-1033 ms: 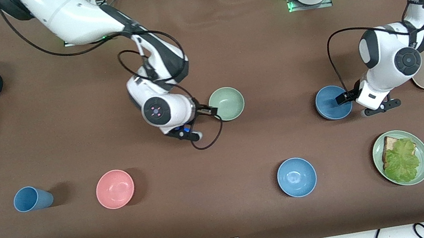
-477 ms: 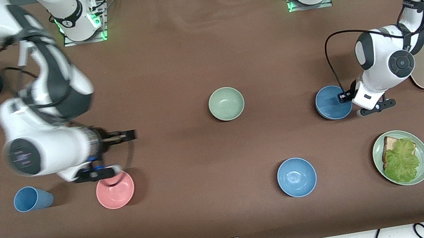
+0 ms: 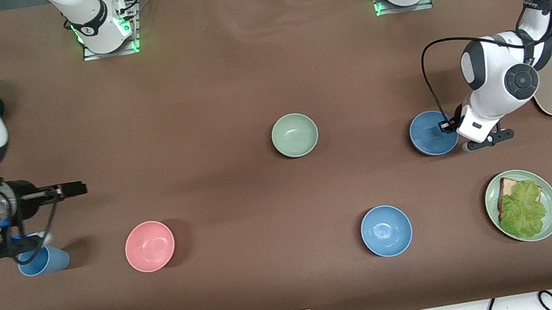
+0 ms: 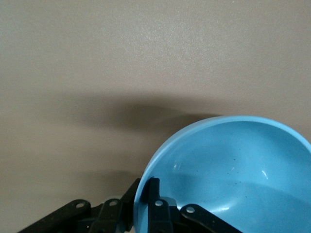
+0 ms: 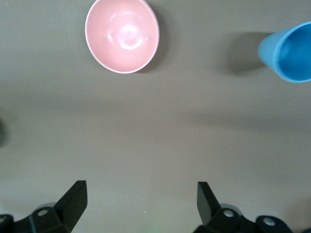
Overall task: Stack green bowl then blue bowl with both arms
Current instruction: 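Release the green bowl and withdraw the right gripper while the left lifts the blue bowl, then carry the blue bowl with the left gripper onto the green bowl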
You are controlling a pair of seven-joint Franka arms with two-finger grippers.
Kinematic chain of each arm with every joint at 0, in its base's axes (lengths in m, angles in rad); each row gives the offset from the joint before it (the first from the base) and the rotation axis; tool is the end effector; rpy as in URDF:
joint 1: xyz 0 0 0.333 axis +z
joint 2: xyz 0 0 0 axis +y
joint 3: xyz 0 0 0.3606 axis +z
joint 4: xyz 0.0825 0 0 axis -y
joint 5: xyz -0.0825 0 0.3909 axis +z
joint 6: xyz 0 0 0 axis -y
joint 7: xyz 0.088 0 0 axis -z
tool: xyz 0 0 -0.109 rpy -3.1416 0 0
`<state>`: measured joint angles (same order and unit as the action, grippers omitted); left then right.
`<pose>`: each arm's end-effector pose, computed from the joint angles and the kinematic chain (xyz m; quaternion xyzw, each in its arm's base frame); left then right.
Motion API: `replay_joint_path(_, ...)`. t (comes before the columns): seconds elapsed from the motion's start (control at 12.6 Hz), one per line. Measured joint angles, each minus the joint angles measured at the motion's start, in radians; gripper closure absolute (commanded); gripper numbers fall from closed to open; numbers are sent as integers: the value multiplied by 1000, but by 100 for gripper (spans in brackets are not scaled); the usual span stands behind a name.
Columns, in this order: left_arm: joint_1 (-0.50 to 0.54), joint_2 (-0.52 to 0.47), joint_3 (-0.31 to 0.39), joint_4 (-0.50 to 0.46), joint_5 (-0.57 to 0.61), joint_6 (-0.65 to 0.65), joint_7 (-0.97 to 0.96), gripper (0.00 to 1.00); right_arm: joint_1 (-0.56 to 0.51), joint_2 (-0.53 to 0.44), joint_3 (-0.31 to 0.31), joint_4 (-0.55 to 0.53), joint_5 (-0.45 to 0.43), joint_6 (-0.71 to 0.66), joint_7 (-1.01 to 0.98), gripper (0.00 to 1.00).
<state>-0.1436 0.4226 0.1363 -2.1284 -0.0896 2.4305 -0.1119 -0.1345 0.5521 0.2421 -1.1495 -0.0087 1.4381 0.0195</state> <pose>0.5840 -0.0060 0.2327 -0.9949 -0.0834 0.0572 0.0044 0.7118 0.0287 0.5072 -0.9899 -0.0342 0.1272 0.0523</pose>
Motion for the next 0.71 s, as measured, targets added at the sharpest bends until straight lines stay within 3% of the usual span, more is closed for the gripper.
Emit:
replay_joint_path(0.32, -10, -81, -17, 18, -74, -117, 0, 100, -18, -117, -54, -25, -1, -13, -65, 0)
replay_joint_path(0.71, -140, -142, -89, 42, -295, -159, 0, 100, -9, -203, -78, -105, -39, 8, -66, 0)
